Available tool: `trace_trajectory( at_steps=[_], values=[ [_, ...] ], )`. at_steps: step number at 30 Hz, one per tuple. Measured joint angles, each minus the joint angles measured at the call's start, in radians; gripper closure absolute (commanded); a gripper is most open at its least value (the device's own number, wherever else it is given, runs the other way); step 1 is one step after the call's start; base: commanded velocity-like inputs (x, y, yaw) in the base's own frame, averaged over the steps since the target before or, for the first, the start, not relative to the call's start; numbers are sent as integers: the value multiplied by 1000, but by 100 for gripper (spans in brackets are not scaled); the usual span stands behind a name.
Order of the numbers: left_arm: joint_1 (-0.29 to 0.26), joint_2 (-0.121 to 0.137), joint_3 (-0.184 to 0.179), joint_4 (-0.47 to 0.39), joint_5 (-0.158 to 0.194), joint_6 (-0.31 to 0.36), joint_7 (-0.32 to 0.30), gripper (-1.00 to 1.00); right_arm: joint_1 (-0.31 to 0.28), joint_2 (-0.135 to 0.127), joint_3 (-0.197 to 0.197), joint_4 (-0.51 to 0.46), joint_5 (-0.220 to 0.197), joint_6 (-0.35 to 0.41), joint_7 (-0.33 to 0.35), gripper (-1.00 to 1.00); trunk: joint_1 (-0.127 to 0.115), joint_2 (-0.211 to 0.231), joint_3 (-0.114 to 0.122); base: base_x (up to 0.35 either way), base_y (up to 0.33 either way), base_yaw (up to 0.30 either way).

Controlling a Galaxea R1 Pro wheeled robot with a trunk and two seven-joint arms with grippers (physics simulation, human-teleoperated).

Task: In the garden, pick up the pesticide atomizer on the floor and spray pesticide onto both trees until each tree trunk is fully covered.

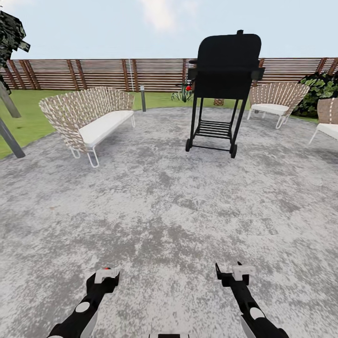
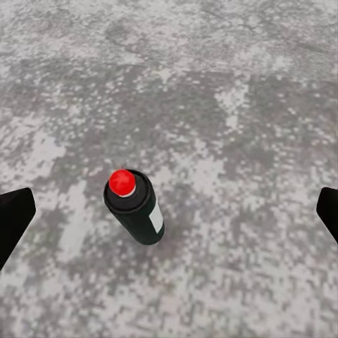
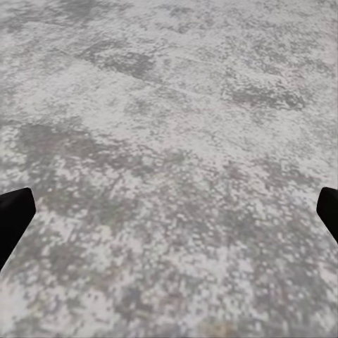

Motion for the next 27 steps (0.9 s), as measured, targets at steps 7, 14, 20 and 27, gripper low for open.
trace_trajectory(
  at_steps=[7,14,20,27],
  values=[
    [0,0,1,0,0,0,1,-100,0,0,-1,0,0,0,-1,-100,3,-1,-30,0,1,0],
    [0,0,1,2,1,-9,1,-100,0,1,-1,0,0,0,-1,-100,6,-3,-68,0,0,0],
    [0,1,1,2,2,-18,1,-100,0,0,-1,0,0,0,-2,-100,9,-4,-101,0,0,0],
    [0,1,1,2,2,-19,2,-100,0,0,-1,0,0,0,-2,-100,12,-6,-139,0,0,0]
  ],
)
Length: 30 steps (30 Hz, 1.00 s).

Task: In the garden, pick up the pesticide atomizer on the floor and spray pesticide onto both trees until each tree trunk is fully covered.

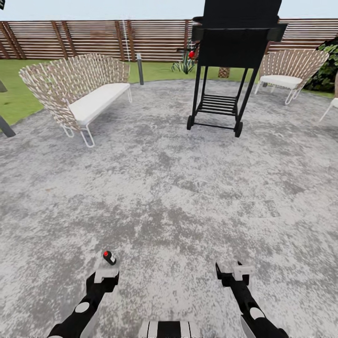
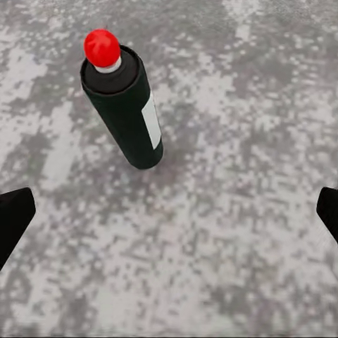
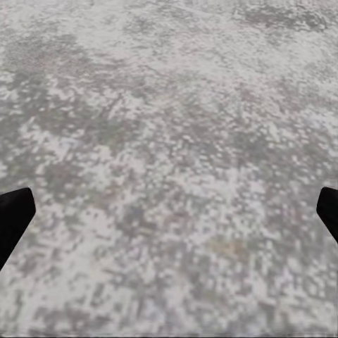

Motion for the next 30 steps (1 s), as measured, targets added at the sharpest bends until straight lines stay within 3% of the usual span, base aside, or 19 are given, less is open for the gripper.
trace_trajectory(
  at_steps=[9,15,23,30],
  values=[
    [0,0,1,0,3,-4,0,-100,0,1,0,0,0,0,0,-100,4,-2,-49,0,0,30],
    [0,0,1,0,24,-4,0,-100,0,1,1,0,0,0,0,-100,7,-4,-80,0,0,152],
    [0,0,0,0,26,-4,0,-100,0,2,2,1,0,0,1,-100,7,-4,-87,6,0,94],
    [0,0,1,0,26,-4,0,-100,0,3,3,0,1,0,4,-100,7,-4,-87,257,46,3]
  ],
)
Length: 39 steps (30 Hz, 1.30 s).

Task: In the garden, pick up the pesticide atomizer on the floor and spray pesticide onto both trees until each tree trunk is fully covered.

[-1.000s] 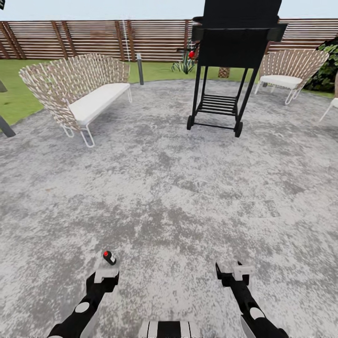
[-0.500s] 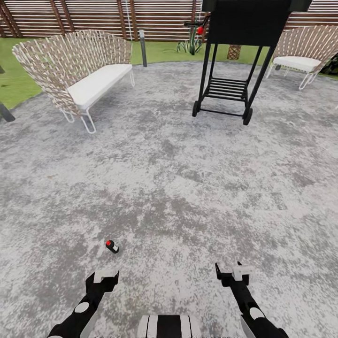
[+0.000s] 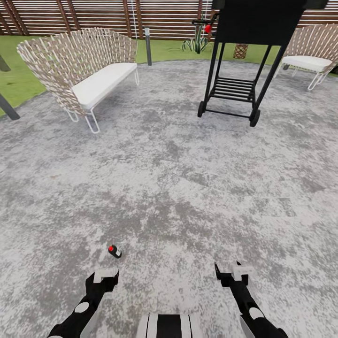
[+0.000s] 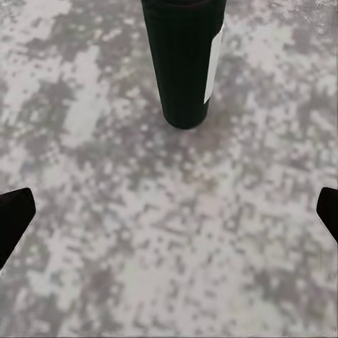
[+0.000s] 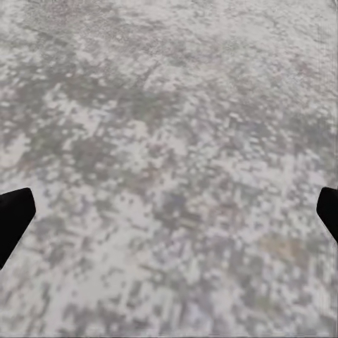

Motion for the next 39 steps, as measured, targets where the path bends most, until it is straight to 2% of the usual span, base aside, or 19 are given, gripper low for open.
trace_trajectory(
  at_steps=[10,28,39],
  values=[
    [0,0,-1,0,0,0,-1,-100,0,0,1,0,0,0,0,-100,0,0,0,55,8,0],
    [0,-2,-1,0,1,-1,0,-100,0,0,1,1,0,0,2,-100,0,0,0,171,0,0],
    [0,-2,-1,0,3,-1,0,-100,0,0,1,1,0,0,2,-100,0,0,0,27,0,0]
  ],
)
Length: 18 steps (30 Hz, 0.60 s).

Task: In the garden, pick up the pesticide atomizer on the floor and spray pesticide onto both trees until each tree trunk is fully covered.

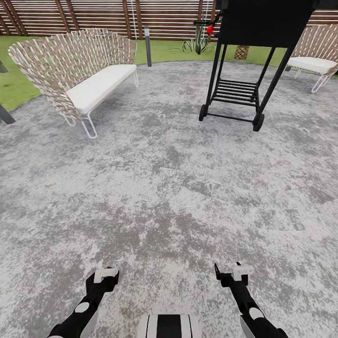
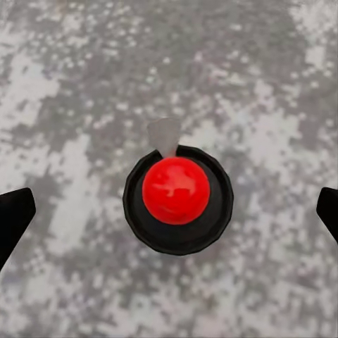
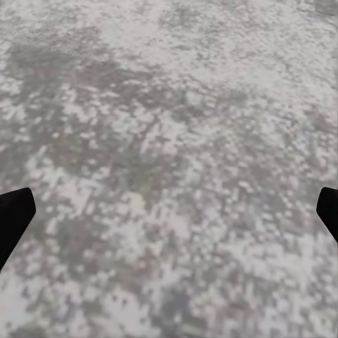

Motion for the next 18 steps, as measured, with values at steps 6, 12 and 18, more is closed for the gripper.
trace_trajectory(
  at_steps=[6,12,18],
  values=[
    [0,0,0,0,0,0,0,-100,0,0,0,0,0,0,0,-100,0,0,0,1,0,103],
    [0,0,0,0,0,0,0,-100,0,0,0,0,0,0,0,-100,0,0,0,0,-129,229],
    [0,0,0,0,0,-2,0,-100,0,0,0,0,0,0,0,-100,0,0,0,1,-53,41]
  ],
)
